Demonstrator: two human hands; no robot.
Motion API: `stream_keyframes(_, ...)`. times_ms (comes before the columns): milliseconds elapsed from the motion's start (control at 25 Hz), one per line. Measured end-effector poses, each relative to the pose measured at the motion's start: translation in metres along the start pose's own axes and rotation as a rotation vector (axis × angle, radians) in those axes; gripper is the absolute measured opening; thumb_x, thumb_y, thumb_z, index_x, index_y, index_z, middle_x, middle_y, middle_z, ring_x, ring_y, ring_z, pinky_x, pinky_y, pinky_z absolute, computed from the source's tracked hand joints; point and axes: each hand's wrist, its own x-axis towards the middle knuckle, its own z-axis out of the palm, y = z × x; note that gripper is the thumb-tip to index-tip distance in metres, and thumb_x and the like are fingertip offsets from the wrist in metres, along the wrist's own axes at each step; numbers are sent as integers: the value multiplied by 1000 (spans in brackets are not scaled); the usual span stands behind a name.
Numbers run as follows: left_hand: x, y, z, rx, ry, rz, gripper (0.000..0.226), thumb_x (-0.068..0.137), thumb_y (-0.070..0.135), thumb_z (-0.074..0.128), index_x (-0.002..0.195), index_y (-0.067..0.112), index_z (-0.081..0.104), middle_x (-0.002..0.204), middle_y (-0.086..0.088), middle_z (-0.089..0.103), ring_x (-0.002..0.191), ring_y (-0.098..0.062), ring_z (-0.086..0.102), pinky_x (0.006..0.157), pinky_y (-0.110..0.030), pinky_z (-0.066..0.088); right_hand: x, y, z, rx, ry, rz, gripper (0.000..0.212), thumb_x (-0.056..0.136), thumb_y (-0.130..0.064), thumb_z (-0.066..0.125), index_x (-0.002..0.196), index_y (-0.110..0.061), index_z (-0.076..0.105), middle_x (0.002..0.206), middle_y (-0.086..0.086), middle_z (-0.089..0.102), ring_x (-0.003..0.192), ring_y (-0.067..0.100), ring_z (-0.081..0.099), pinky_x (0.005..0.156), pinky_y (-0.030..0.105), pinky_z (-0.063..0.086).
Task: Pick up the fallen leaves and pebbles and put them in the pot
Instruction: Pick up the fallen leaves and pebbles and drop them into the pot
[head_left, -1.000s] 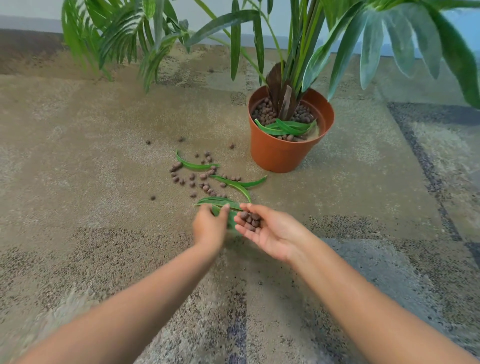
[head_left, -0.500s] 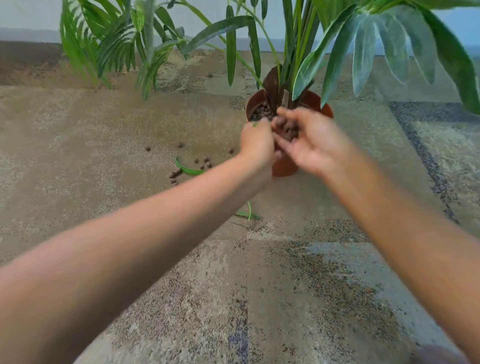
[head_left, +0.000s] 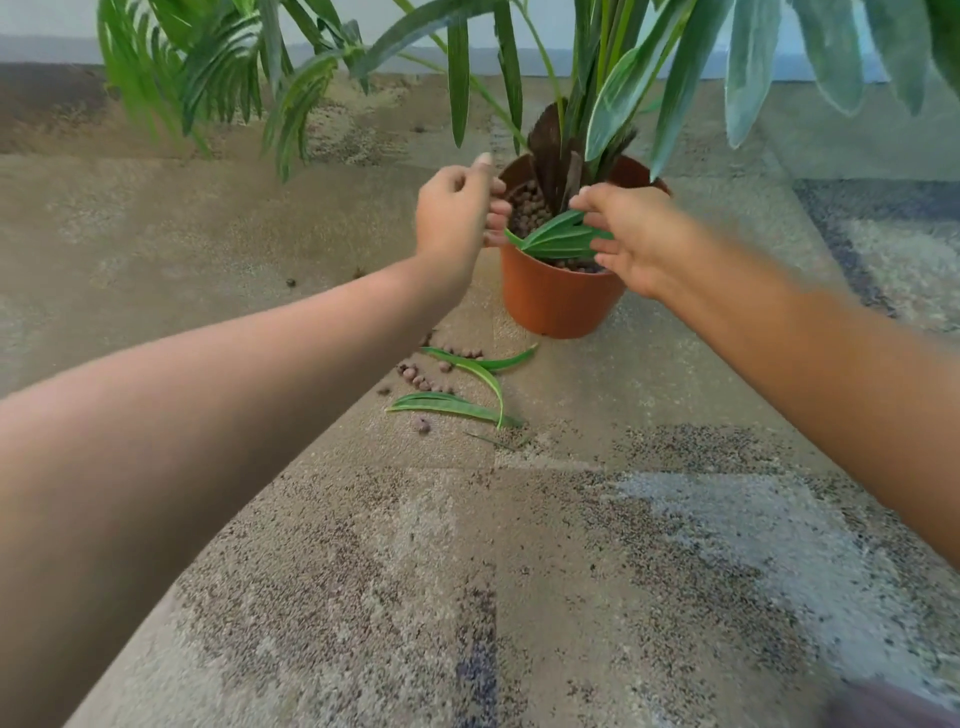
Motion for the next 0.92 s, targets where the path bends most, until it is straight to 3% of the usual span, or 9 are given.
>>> stream_keyframes(120, -4, -12, -25, 19, 15, -30, 27, 96, 29, 42, 77, 12, 52, 68, -1, 53, 55, -10, 46, 51, -20, 42, -3, 11, 3, -209, 90, -116, 39, 90, -24, 52, 124, -7, 58, 121, 10, 61, 112, 27, 56, 96, 35, 45)
stream_keyframes(240, -9, -28, -35, 265, -147, 38, 35, 96, 36, 39, 108, 10, 60, 105, -2, 63, 92, -9, 55, 84, -27, 46, -6, 17, 5, -557, 157, -426, 32, 94, -30, 46, 116, -16, 64, 122, 1, 63, 97, 16, 59, 77, 23, 40)
stream_keyframes(320, -11, -34, -28, 437, -326, 113, 47, 96, 42, 36, 131, 15, 51, 135, 0, 51, 123, -9, 42, 103, -28, 33, -4, 22, 10, -687, 29, -550, 37, 96, -38, 40, 121, -19, 60, 126, 1, 60, 111, 18, 56, 80, 23, 35)
stream_keyframes(440, -7, -38, -8, 776, -495, 215, 50, 97, 42, 32, 140, 17, 39, 152, 2, 29, 144, -20, 11, 115, -40, 13, 7, 35, 15, -935, -158, -557, 45, 98, -41, 29, 122, -18, 59, 126, 7, 60, 117, 27, 53, 93, 34, 41)
stream_keyframes(520, -2, -40, 1, 956, -494, 245, 54, 97, 43, 31, 142, 14, 33, 155, 0, 21, 144, -25, 7, 116, -45, 11, 13, 37, 14, -1131, -144, -487, 46, 98, -40, 26, 127, -21, 55, 130, 10, 57, 120, 30, 51, 99, 44, 40)
stream_keyframes(640, 2, -43, -3, 944, -325, 356, 54, 96, 40, 36, 140, 8, 38, 150, -6, 32, 140, -22, 24, 113, -34, 19, 12, 38, 12, -1163, -83, -485, 45, 96, -41, 34, 133, -20, 48, 134, 11, 53, 124, 30, 48, 103, 45, 37)
stream_keyframes(800, 9, -59, -51, 864, -48, 329, 40, 96, 32, 39, 126, 10, 52, 131, -6, 54, 114, -15, 50, 90, -18, 35, -13, 42, 11, -821, 106, -867, 31, 93, -25, 45, 119, -16, 59, 120, 5, 59, 114, 19, 52, 93, 24, 36)
stream_keyframes(840, 12, -66, -69, 893, -24, 270, 38, 96, 31, 38, 124, 9, 53, 127, -6, 56, 107, -14, 53, 84, -15, 35, -21, 44, 14, -782, 75, -973, 27, 92, -22, 45, 112, -15, 62, 111, 2, 60, 108, 16, 53, 89, 20, 35)
stream_keyframes(920, 20, -78, -103, 942, 27, 118, 38, 96, 28, 38, 122, 7, 55, 123, -8, 59, 104, -19, 55, 81, -23, 38, -34, 54, 27, -781, -77, -1091, 24, 91, -20, 45, 106, -15, 63, 102, -6, 57, 100, 8, 49, 87, 17, 33)
